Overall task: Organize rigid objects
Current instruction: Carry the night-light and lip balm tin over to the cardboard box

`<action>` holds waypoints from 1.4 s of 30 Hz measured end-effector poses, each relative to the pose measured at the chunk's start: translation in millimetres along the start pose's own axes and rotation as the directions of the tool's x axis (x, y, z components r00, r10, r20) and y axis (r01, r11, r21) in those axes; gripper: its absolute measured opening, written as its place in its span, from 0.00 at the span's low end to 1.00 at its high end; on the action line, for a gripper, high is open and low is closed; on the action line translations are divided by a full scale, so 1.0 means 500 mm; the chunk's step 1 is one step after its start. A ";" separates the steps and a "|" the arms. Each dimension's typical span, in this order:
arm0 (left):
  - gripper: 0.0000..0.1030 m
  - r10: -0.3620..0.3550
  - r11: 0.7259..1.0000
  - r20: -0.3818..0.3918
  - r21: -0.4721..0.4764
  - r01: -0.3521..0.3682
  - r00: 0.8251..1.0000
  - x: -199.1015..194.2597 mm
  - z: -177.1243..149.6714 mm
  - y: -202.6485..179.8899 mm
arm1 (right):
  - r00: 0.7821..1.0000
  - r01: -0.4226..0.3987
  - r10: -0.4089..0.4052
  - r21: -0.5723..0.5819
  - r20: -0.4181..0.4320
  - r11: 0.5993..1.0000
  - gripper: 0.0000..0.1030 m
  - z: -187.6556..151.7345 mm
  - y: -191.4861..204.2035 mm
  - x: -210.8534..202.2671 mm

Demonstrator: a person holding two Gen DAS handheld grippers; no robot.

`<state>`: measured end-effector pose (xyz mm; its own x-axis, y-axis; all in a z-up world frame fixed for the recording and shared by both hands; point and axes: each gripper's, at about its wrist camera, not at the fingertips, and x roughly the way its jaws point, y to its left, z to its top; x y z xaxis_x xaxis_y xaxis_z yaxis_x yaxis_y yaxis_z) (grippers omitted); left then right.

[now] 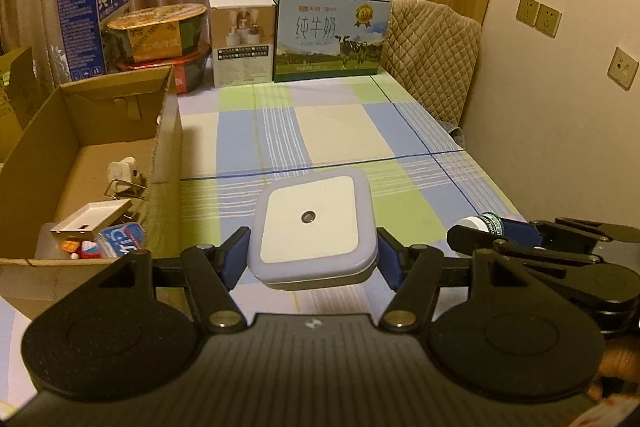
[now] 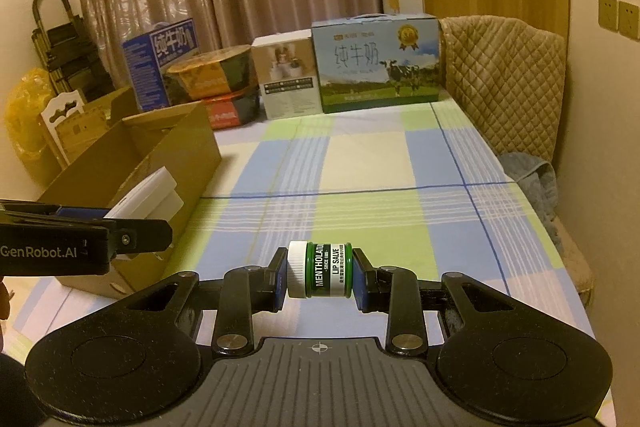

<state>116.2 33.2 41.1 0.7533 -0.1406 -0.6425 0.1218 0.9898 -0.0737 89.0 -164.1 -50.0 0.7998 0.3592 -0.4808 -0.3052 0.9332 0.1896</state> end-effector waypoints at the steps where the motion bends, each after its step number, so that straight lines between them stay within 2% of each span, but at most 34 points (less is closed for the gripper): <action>1: 0.59 0.002 1.000 0.002 0.000 -0.002 1.000 -0.005 0.000 0.003 | 1.000 -0.003 0.003 -0.006 0.004 1.000 0.28 0.003 0.006 -0.002; 10: 0.59 0.018 1.000 0.024 -0.001 -0.018 1.000 -0.049 -0.004 0.033 | 0.999 -0.029 0.030 -0.044 0.011 0.999 0.28 0.022 0.050 -0.011; 20: 0.59 0.043 0.999 0.060 0.015 -0.044 0.997 -0.120 0.012 0.097 | 0.994 -0.104 0.106 -0.073 0.026 0.992 0.28 0.050 0.114 -0.024; 33: 0.59 0.183 0.983 0.035 -0.018 -0.183 0.982 -0.177 0.011 0.295 | 0.969 -0.244 0.245 -0.178 -0.015 0.953 0.28 0.083 0.272 0.043; 42: 0.59 0.235 0.972 0.013 -0.012 -0.235 0.972 -0.150 0.059 0.410 | 0.954 -0.297 0.296 -0.227 -0.037 0.928 0.28 0.136 0.365 0.126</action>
<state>103.7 246.2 96.4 0.7692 0.0961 -0.6317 -0.0667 0.9953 0.0702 119.0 28.5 12.5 0.6538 0.6196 -0.4343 -0.6378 0.7601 0.1243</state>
